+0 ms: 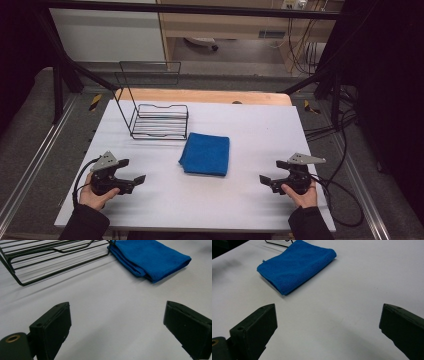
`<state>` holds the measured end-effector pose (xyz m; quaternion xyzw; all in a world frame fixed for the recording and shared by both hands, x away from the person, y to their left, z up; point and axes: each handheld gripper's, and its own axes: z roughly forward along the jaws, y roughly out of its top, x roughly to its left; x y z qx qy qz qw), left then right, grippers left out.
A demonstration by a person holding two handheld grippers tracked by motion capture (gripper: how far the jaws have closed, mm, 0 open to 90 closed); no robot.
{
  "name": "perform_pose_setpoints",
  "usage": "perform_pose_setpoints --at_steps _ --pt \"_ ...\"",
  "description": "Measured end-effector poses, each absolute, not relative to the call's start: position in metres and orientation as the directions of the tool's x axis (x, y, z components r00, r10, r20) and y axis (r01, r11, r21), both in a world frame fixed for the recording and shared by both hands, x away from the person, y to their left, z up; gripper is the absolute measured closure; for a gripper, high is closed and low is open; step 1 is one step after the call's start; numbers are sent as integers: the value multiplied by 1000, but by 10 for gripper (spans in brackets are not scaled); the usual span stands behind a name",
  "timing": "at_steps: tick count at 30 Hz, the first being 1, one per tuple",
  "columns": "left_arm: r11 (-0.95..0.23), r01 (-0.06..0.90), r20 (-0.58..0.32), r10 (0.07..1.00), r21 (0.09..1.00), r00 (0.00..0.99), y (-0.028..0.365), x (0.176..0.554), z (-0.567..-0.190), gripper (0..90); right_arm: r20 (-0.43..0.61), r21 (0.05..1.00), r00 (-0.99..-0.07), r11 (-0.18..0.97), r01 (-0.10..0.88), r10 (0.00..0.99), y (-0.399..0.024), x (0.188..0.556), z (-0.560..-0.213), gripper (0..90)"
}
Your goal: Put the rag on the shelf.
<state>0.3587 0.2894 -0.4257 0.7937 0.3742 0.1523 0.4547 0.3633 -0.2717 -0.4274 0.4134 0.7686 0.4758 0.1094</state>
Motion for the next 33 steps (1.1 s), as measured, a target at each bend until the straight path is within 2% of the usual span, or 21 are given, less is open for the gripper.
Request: perform_pose_setpoints --at_steps 17,24,33 --pt "-305 465 -99 741 831 664 290 358 -427 71 213 803 -625 230 550 751 -256 364 -426 33" --pt "-301 468 -102 745 831 660 290 358 -427 70 177 787 -643 285 547 745 -235 364 -424 91" --pt "-304 470 -100 746 828 658 288 358 -426 71 123 797 -694 347 495 709 -199 367 -422 202"
